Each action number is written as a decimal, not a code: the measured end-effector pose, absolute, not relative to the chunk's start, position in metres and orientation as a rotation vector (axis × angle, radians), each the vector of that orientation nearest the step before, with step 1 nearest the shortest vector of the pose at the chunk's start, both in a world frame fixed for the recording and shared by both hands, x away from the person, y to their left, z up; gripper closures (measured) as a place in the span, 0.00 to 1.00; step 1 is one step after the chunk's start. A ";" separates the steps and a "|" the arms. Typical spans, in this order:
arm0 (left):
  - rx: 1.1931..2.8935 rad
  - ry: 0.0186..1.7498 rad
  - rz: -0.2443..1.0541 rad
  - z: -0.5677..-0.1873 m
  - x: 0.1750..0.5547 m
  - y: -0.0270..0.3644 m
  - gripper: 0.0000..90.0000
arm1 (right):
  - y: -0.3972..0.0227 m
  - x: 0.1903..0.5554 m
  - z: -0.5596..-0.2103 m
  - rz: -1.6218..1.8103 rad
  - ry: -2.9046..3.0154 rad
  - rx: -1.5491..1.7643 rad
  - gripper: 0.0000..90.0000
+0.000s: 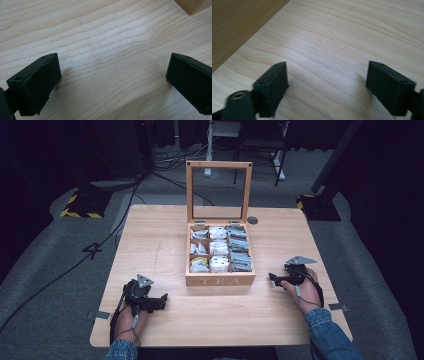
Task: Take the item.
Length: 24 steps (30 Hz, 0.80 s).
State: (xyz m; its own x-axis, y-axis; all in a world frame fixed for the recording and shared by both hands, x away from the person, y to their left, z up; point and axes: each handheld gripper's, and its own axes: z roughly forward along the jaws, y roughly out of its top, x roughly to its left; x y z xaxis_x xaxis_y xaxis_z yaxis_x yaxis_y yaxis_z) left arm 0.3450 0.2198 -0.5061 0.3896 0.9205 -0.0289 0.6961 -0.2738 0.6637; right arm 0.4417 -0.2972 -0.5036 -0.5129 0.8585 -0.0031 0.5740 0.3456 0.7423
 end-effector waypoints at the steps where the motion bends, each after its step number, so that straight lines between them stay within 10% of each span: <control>1: 2.057 1.380 0.489 -0.506 0.345 0.220 0.00 | -0.297 0.442 -0.504 0.991 2.215 1.256 0.29; 24: 2.058 1.380 0.490 -0.506 0.345 0.220 0.00 | -0.270 0.430 -0.448 1.177 2.190 1.215 0.45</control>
State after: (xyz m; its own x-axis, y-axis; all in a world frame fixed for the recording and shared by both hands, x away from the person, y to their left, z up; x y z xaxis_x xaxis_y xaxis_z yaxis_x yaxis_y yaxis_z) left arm 0.3449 0.2199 -0.5061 0.3894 0.9206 -0.0285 0.6963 -0.2740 0.6634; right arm 0.4299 -0.2705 -0.4477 -0.5585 0.8264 0.0716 0.5155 0.2782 0.8105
